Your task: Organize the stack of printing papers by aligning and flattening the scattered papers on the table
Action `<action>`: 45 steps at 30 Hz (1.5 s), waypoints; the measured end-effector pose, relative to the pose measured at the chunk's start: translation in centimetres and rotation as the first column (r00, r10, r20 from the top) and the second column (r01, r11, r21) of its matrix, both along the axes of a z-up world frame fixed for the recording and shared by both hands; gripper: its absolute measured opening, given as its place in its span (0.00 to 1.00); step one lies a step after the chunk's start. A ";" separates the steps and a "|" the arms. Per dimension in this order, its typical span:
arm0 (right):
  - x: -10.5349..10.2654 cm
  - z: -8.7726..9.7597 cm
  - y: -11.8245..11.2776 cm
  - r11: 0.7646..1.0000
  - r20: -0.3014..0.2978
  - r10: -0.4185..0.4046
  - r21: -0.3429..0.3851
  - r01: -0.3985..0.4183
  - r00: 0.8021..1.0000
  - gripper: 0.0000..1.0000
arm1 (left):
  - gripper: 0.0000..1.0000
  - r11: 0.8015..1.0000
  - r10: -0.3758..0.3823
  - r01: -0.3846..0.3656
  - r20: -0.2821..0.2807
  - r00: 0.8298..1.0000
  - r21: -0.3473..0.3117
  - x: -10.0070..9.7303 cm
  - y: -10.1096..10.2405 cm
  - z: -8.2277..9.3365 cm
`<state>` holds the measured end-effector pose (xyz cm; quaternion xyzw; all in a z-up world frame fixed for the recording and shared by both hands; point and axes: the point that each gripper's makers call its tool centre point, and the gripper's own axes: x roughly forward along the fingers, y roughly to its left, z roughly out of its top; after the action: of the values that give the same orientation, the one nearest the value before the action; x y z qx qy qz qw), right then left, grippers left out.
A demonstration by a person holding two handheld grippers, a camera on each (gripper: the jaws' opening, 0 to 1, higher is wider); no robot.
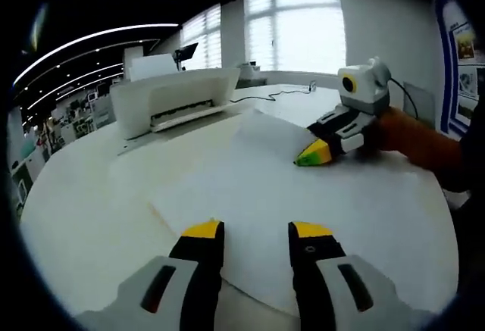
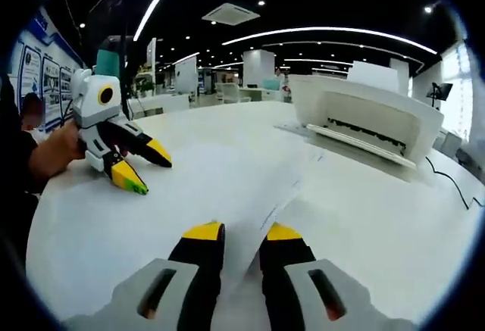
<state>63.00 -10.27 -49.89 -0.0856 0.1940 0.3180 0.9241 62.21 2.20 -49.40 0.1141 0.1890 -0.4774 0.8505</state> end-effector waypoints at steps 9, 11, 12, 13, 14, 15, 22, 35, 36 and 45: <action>0.6 0.3 -1.3 0.997 0.044 -0.045 -0.053 0.047 0.998 0.25 | 0.40 1.000 0.002 -0.002 -0.004 1.000 -0.004 0.1 -0.1 0.0; 0.8 0.5 -1.8 0.996 0.055 -0.064 -0.056 0.067 0.996 0.24 | 0.40 1.000 0.002 -0.002 -0.005 1.000 -0.005 0.1 -0.1 0.0; 0.9 0.6 -2.2 0.994 0.063 -0.079 -0.064 0.083 0.995 0.23 | 0.40 1.000 0.002 -0.002 -0.005 1.000 -0.005 0.1 -0.1 0.0; 1.0 0.6 -2.4 0.994 0.066 -0.083 -0.069 0.087 0.994 0.22 | 0.40 1.000 0.001 -0.001 -0.003 1.000 -0.004 0.1 -0.1 0.0; 1.0 0.6 -2.5 0.993 0.069 -0.087 -0.074 0.093 0.994 0.22 | 0.40 1.000 0.001 -0.001 -0.003 1.000 -0.004 0.1 -0.1 0.0; 1.1 0.6 -2.7 0.992 0.073 -0.092 -0.080 0.098 0.993 0.22 | 0.40 1.000 0.001 -0.001 -0.002 1.000 -0.003 0.1 -0.1 0.0; 1.4 3.3 -3.6 0.989 0.183 -0.135 -0.033 0.144 0.974 0.21 | 0.39 1.000 -0.004 0.004 0.005 1.000 -0.002 0.2 -0.3 0.0; -0.4 0.3 1.9 0.992 0.077 0.108 -0.081 -0.101 0.991 0.22 | 0.39 1.000 -0.007 0.007 0.004 1.000 -0.004 0.3 -0.3 -0.1; -0.6 -0.5 1.7 0.991 0.032 0.101 -0.093 -0.098 0.994 0.21 | 0.39 1.000 -0.006 0.006 0.002 1.000 -0.006 0.3 -0.3 -0.1; -0.8 -0.2 2.5 0.997 -0.022 0.079 0.029 -0.078 0.997 0.18 | 0.39 1.000 -0.010 0.010 -0.003 1.000 -0.015 0.3 -0.4 -0.2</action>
<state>62.21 -7.75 -50.12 -0.0766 0.1966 0.3577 0.9097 62.48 1.80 -49.56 0.1078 0.1859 -0.4832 0.8487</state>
